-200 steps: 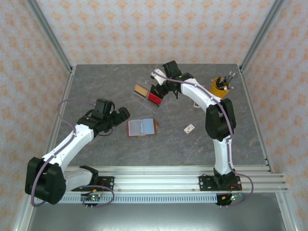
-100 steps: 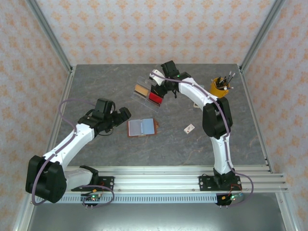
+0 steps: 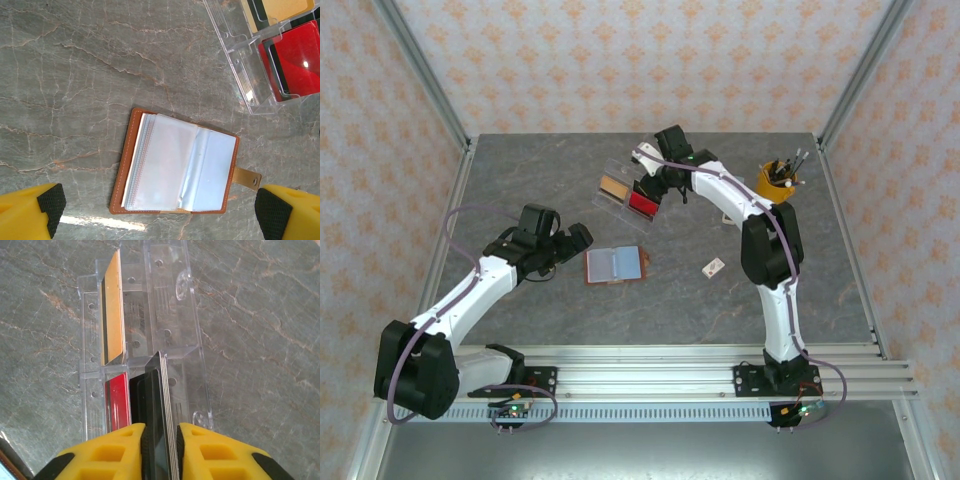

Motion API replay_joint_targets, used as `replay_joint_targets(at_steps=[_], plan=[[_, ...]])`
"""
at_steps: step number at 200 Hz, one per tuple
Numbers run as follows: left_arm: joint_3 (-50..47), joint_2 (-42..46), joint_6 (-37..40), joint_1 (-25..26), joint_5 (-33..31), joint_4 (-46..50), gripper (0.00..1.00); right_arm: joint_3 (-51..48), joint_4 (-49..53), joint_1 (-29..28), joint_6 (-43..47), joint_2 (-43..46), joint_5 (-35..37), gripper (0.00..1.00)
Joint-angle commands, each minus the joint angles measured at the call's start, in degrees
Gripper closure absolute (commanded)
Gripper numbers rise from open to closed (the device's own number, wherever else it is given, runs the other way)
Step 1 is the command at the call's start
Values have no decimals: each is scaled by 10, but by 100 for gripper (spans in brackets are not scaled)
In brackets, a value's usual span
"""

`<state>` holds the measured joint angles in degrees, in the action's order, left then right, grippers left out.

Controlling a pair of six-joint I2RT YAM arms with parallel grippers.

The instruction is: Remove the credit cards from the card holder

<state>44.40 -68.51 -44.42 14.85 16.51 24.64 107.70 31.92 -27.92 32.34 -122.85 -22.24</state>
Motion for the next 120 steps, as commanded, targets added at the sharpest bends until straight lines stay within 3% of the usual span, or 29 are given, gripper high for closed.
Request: replay_joint_targets(at_steps=[1,27,56,92,120], plan=[[-4,-3,17,-5,-4,6,0,-29,-9,3,-73,72,6,72],[1,-10,18,-5,-8,18,0,-95,-29,0,-180,134,8,62],[11,-16,31,-5,-42,42,0,-162,-19,-16,-334,197,59,59],[18,-19,41,-9,-82,62,0,-237,8,-70,-417,257,33,49],[19,-19,40,-21,-105,70,0,-242,27,-138,-438,239,52,48]])
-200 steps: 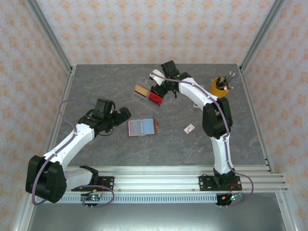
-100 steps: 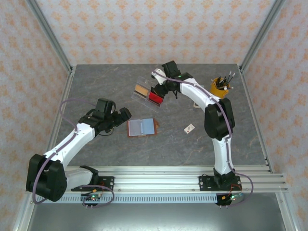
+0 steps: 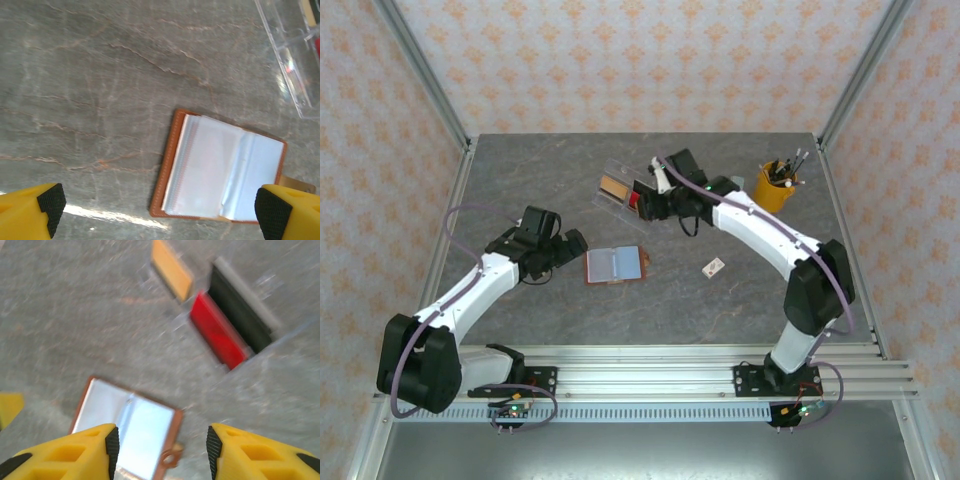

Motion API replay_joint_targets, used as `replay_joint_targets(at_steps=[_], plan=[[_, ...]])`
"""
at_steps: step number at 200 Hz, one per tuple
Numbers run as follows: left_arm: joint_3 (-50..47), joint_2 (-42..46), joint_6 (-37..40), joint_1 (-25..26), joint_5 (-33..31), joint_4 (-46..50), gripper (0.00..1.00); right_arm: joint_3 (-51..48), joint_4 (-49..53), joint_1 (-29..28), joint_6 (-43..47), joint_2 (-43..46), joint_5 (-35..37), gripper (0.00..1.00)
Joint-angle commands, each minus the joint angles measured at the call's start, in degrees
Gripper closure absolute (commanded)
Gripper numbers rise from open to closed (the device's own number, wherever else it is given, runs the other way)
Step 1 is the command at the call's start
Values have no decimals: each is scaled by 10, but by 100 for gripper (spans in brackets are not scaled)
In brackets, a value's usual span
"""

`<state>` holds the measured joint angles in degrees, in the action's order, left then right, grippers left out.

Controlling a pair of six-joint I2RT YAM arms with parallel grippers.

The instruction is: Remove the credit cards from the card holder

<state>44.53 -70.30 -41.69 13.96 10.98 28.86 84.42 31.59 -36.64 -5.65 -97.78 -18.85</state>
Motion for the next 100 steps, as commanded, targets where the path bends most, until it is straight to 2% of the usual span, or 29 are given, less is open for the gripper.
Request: replay_joint_targets(at_steps=[1,47,100], plan=[[17,-2,13,-13,-50,28,0,-9,31,-53,-58,-14,20,48],[14,4,8,-33,-71,45,0,13,13,-121,-91,-98,30,40],[4,7,0,-48,-61,43,0,69,52,-144,-103,-193,68,38]])
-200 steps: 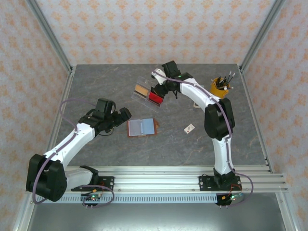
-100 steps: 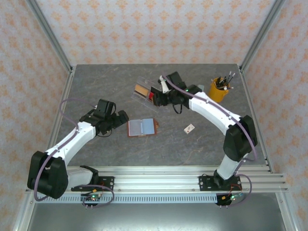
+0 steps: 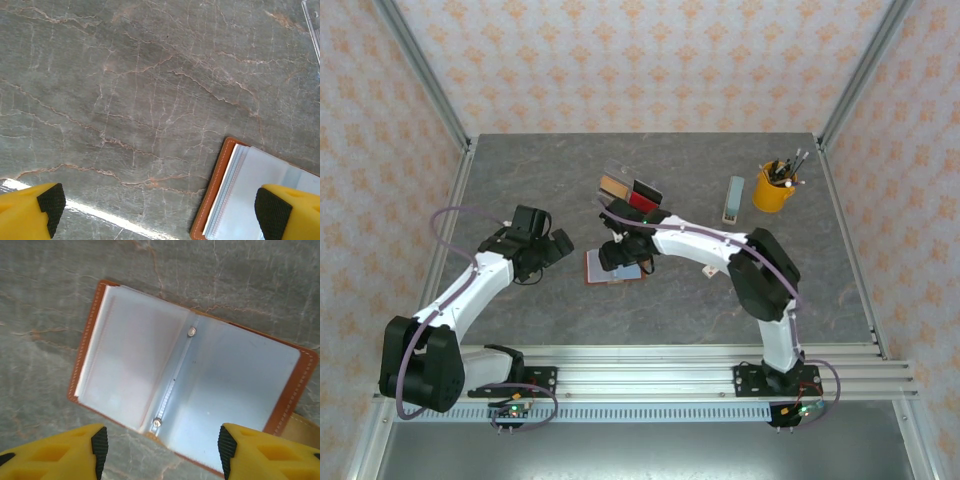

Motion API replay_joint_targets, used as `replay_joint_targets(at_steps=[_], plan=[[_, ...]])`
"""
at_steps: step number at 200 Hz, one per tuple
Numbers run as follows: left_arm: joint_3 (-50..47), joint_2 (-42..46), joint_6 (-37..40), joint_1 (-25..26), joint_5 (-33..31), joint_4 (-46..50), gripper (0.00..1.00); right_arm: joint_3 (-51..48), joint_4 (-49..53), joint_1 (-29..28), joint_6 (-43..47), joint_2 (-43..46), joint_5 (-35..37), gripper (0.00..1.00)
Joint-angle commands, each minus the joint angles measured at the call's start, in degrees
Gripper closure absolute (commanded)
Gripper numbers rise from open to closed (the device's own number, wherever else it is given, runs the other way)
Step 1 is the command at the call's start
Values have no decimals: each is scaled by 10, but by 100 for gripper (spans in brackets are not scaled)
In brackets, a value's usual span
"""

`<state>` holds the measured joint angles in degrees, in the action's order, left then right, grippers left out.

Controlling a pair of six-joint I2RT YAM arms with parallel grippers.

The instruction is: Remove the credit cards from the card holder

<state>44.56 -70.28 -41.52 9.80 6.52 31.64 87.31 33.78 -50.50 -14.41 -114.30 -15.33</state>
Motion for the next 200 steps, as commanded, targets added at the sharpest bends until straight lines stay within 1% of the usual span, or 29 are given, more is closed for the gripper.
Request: replay_joint_targets(at_steps=[1,18,45,77,100,120,138,154,172,187,200], plan=[[4,7,-1,-6,-15,15,0,41,31,-6,-16,-30,33,38],[6,-1,5,-7,5,9,0,58,41,-8,-17,-51,41,38],[11,-20,13,-7,60,-10,0,76,53,-9,-17,-76,50,39],[5,-31,10,-8,104,-44,0,75,54,-8,-10,-94,62,39],[-1,-39,7,-8,145,-70,4,75,57,-9,-8,-107,64,40],[-4,-47,6,-8,168,-82,10,73,59,-9,-7,-116,67,43],[-12,-52,3,-8,179,-97,18,67,59,-8,-9,-119,71,46],[-20,-56,-1,-8,196,-115,28,58,57,-7,-10,-119,78,48],[-24,-70,-2,-8,226,-133,41,46,51,-3,-10,-118,75,53],[-26,-86,-2,-8,251,-148,49,38,45,-1,-10,-116,67,56],[-27,-99,-1,-6,270,-159,54,35,43,1,-11,-117,63,58]])
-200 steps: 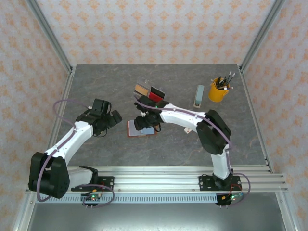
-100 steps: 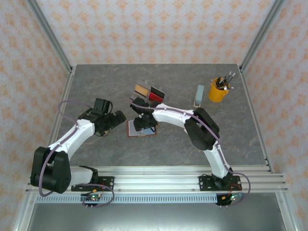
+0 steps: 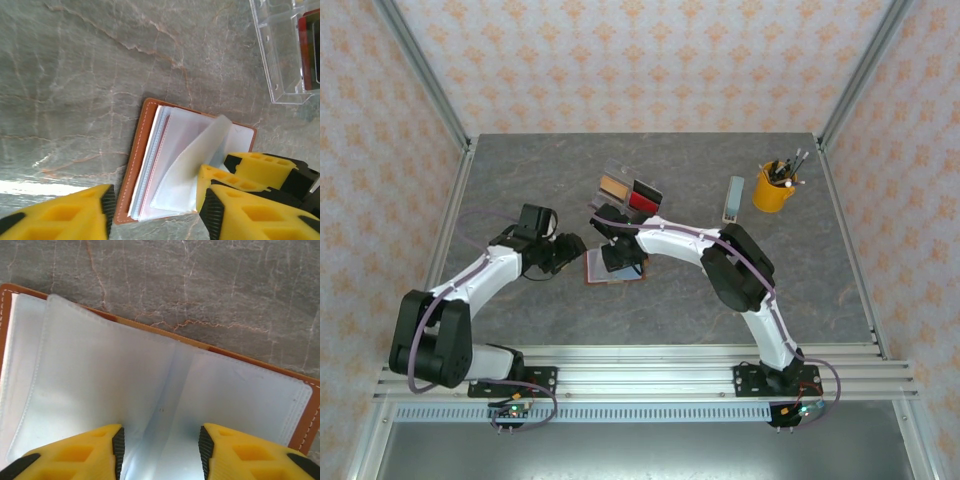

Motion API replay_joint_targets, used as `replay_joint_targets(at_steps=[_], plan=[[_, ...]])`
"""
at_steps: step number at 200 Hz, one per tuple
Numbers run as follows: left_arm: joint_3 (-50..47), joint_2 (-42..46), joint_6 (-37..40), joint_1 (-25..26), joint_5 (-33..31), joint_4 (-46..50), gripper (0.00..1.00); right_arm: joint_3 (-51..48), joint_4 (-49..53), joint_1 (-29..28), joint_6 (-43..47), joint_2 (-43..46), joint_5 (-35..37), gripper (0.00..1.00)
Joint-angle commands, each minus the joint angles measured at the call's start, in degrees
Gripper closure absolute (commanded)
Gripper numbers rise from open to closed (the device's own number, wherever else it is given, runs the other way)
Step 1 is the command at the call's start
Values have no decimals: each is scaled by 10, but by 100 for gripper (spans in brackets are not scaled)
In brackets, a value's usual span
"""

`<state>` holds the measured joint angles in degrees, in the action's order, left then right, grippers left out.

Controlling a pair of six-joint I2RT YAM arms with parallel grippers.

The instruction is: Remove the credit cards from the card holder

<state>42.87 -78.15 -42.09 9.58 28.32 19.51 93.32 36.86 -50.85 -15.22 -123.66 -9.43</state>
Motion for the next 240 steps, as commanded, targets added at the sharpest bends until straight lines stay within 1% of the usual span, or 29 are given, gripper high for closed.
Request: replay_joint_targets(at_steps=[1,25,63,89,107,136,147,159,181,218,240], plan=[[-10,-22,4,-3,53,-39,54,-25,12,4,-2,-23,4,58],[-5,-47,10,7,66,-51,59,-31,6,6,-3,-21,-6,59],[5,-87,10,22,69,-69,60,-38,-3,9,-4,-14,-19,59],[13,-111,11,24,72,-74,63,-38,-6,10,-6,-13,-25,59],[18,-124,13,24,68,-70,63,-39,-8,11,-6,-13,-28,60],[20,-141,13,24,66,-72,63,-39,-11,12,-7,-13,-38,62],[20,-143,12,25,73,-77,68,-39,-12,12,-8,-14,-41,64],[22,-142,13,25,72,-73,71,-40,-12,12,-8,-14,-44,65],[28,-134,23,24,57,-53,71,-40,-12,13,-8,-14,-45,65],[41,-111,43,24,7,1,70,-42,-13,15,-9,-13,-45,65],[36,-96,40,24,11,-8,71,-44,-17,16,-10,-11,-50,66]])
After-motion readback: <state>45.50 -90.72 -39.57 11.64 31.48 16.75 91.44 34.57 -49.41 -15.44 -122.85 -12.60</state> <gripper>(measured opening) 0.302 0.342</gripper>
